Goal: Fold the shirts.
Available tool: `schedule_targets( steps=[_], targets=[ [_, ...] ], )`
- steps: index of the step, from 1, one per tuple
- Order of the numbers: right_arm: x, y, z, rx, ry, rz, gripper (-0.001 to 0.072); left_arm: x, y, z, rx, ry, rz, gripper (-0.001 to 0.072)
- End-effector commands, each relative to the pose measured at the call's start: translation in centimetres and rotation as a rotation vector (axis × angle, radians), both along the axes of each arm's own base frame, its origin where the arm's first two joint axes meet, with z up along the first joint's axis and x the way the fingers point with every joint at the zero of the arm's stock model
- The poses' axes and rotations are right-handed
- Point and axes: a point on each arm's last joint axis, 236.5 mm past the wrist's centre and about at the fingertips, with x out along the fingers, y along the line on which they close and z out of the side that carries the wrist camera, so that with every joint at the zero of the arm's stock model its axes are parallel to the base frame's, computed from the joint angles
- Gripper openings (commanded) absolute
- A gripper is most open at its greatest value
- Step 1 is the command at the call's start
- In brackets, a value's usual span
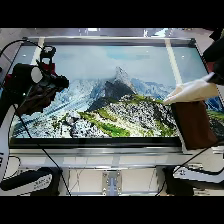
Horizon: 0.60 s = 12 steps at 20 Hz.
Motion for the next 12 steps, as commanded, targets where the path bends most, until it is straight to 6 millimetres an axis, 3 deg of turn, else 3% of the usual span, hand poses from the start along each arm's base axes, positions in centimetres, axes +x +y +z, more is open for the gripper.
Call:
schedule_targets(
  steps=[1,3,7,9,10,12],
  targets=[
    [-7.9,-4.6,-3.0,-0.021,0.058,-0.205,0.0016,-0.3,-0.1,-0.3,-0.005,0.018,0.001,0.0013],
    [-11.0,-5.4,-7.6,-0.003,0.069,-0.305,0.0016,-0.4,-0.4,-0.3,-0.018,0.02,-0.001,0.0013],
    [-15.6,-4.0,-17.2,0.074,0.152,-0.406,0.0017,-0.5,-1.4,-0.3,-0.056,0.026,-0.007,0.0013],
    [-16.0,-3.8,-18.8,0.085,0.162,-0.421,0.0022,-0.6,-1.5,-0.3,-0.056,0.026,-0.009,0.0013],
    [-15.8,-4.0,-18.5,0.08,0.152,-0.422,0.0064,-0.6,-1.5,-0.3,-0.056,0.026,-0.01,0.0012],
    [-15.1,-4.3,-16.5,0.071,0.121,-0.416,0.0304,-0.6,-1.6,-0.3,-0.056,0.027,-0.011,0.0013]
  ],
)
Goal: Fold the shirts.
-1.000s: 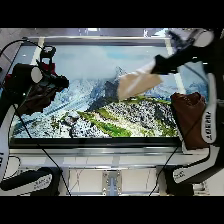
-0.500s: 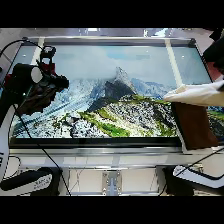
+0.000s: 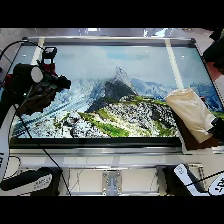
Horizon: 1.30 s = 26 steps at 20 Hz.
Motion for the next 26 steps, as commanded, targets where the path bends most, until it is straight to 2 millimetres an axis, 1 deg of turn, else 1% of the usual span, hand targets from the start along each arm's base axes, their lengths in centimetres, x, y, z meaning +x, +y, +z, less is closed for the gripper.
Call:
schedule_targets(
  steps=[1,2,4,5,6,7,8,9,10,11,12,13,14,15,16,17,19,26],
  targets=[
    [0.7,-0.2,1.8,-0.012,-0.054,-0.008,0.033,-0.1,-0.2,0.0,-0.007,0.002,-0.002,0.0013],
    [1.5,-0.2,4.0,-0.021,-0.096,0.002,0.033,-0.1,-0.3,0.0,-0.007,0.002,-0.003,0.0013],
    [3.0,-1.2,9.7,-0.111,-0.19,0.022,0.033,-0.1,-0.3,0.0,-0.007,0.002,-0.004,0.0013],
    [3.7,-1.5,13.0,-0.168,-0.249,0.033,0.033,-0.1,-0.3,0.0,-0.006,0.003,-0.004,0.0013],
    [5.0,-0.9,15.9,-0.193,-0.334,0.052,0.0328,-0.1,-0.3,0.0,-0.006,0.003,-0.004,0.0013],
    [7.0,1.1,19.0,-0.176,-0.463,0.1,0.025,-0.1,-0.3,0.0,-0.006,0.002,-0.004,0.0013],
    [9.0,3.8,21.1,-0.137,-0.579,0.191,0.0007,-0.1,-0.3,-0.1,-0.006,0.003,-0.004,0.0012],
    [10.5,6.8,22.3,-0.097,-0.659,0.315,0.0015,-0.1,-0.3,-0.1,-0.006,0.003,-0.004,0.0013],
    [11.5,9.7,22.7,-0.057,-0.694,0.435,0.0016,-0.1,-0.3,-0.1,-0.006,0.004,-0.004,0.0013],
    [12.1,11.7,22.4,-0.034,-0.693,0.516,0.0016,-0.4,-0.2,-0.3,-0.004,0.018,-0.004,0.0013],
    [12.6,13.7,21.9,-0.014,-0.679,0.594,0.0016,-1.1,-0.1,-0.7,0.002,0.053,-0.003,0.0012],
    [13.1,15.0,21.3,-0.019,-0.66,0.659,0.0017,-2.1,0.1,-1.2,0.009,0.103,-0.002,0.0013],
    [13.4,15.7,20.5,-0.039,-0.629,0.707,0.0017,-3.7,0.1,-2.0,0.017,0.176,0.002,0.0013],
    [13.1,15.9,19.5,-0.066,-0.573,0.745,0.0017,-4.9,0.3,-2.4,0.029,0.228,0.0,0.0013],
    [12.6,16.0,18.7,-0.092,-0.526,0.775,0.0017,-5.5,0.4,-2.6,0.034,0.256,0.0,0.0013],
    [12.3,16.1,18.5,-0.101,-0.504,0.792,0.0017,-5.7,0.4,-2.7,0.036,0.266,0.0,0.0013],
    [12.5,17.1,18.7,-0.072,-0.523,0.8,0.0018,-5.7,0.4,-2.7,0.035,0.265,0.0,0.0013],
    [12.4,17.1,18.7,-0.072,-0.523,0.8,0.0018,-5.7,0.4,-2.7,0.035,0.265,0.0,0.0013]
  ],
)
